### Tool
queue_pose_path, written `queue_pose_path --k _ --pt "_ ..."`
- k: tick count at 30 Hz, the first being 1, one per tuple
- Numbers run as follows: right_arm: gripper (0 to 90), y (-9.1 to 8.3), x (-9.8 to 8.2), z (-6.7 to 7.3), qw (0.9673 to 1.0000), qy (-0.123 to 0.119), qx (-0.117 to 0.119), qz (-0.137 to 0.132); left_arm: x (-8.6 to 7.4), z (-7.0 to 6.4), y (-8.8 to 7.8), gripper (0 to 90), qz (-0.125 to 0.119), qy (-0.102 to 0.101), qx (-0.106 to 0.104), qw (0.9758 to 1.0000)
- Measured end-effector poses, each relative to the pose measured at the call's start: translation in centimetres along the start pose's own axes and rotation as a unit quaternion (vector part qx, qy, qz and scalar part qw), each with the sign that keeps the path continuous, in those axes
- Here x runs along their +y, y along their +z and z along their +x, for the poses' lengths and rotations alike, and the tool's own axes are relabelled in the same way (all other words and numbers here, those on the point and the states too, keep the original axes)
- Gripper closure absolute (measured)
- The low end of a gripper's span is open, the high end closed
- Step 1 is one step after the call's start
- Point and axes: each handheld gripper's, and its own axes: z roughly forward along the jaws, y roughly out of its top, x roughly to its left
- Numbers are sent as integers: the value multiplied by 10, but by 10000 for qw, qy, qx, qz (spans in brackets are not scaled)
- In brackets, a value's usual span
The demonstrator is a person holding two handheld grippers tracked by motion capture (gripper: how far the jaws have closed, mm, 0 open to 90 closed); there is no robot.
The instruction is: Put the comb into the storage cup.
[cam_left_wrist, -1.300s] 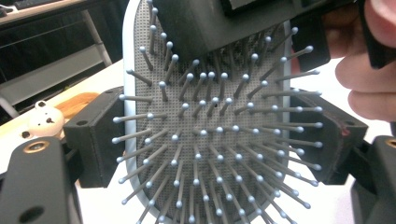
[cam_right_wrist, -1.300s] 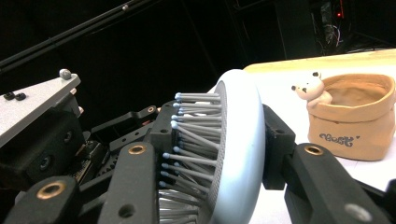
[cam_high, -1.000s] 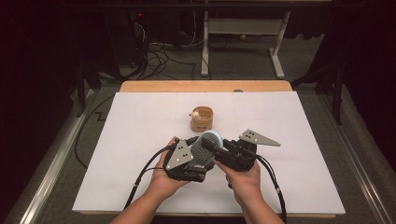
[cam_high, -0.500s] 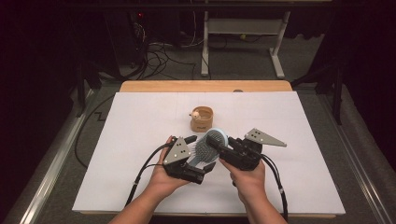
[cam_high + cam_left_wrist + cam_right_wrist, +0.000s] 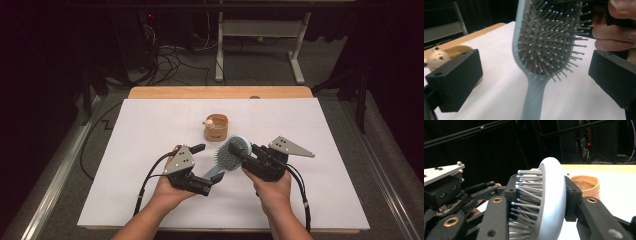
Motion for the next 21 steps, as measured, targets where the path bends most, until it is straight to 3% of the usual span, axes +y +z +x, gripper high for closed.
queue_pose_path --k 5,10,21 --pt "594 -3 1 -3 10000 -30 -50 -36 -9 15 -12 0 -77 -80 199 9997" --pt "594 -9 4 -5 9998 -124 -119 -90 -20 31 -26 0 17 -204 426 9989" --pt "593 -20 6 -11 9991 -309 -263 -125 -50 47 -55 0 110 -353 938 9949"
